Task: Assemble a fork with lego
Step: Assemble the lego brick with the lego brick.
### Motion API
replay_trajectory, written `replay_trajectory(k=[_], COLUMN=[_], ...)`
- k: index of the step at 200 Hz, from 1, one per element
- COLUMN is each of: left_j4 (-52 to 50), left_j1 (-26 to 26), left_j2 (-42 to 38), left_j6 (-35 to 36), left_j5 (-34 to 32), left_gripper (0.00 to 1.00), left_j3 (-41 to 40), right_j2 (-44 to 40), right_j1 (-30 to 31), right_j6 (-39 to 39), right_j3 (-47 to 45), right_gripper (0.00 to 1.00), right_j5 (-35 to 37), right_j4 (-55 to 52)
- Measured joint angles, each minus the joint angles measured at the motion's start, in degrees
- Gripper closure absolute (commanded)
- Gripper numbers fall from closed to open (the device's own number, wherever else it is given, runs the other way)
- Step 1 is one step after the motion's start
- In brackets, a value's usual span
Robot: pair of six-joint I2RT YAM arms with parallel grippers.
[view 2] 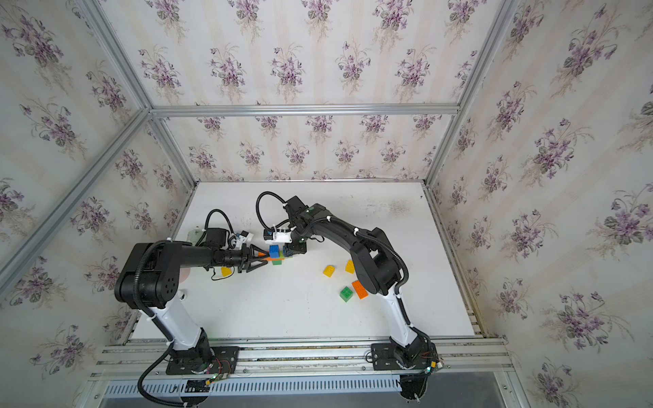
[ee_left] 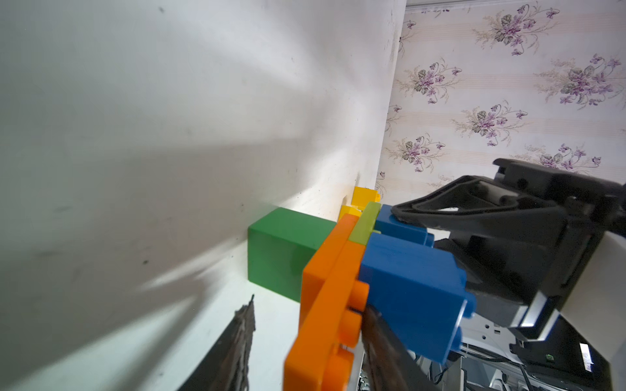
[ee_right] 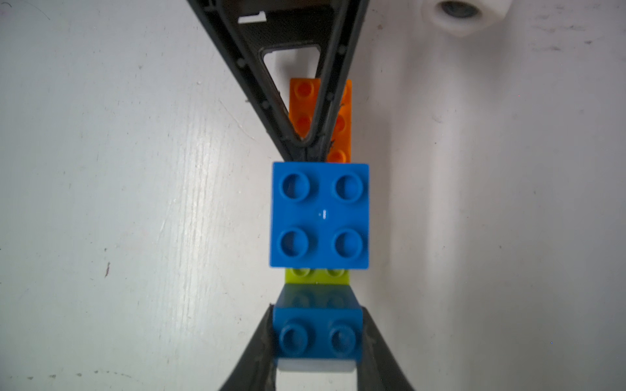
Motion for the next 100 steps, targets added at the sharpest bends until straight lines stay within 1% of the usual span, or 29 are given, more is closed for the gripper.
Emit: replay_trajectory(k=[23,25,29,62,100], left_j4=[-0.24,-0.28,-0.28,-0.44,-1.73], left_j1=[-0.02,-0.02,-0.04,-0.24,-0.22], left_j2=[-0.42,-0.44,-0.46,-1.57,-3.13], left_j6=[-0.02,-0.04,-0.13,-0.17,-0.02], left_j5=[-0.55,-0.57,-0.55,-0.5,-0.81], left_gripper=[0.45,0.42,0.41,0.35,0.3], left_j3=[-0.11,-0.11,-0.11,-0.11,0.46], right_j2=[-0.15,-0.15,-0.15,-1.2,-1.86], right_j1=[0.2,0.24,0.28,0.81,0.7], right_j6=[0.15,0.17,0.17,0.2,0.46], right_j3=[-0.22,-0.24,-0.28,-1.99,-2.38], right_gripper=[0.62,0.62,0.61,0.57,0.55], right_j5=[0.22,0.2,0.13,-1.22,-1.92], right_j4=[0.33,0.44,0.68,2.91,4.39])
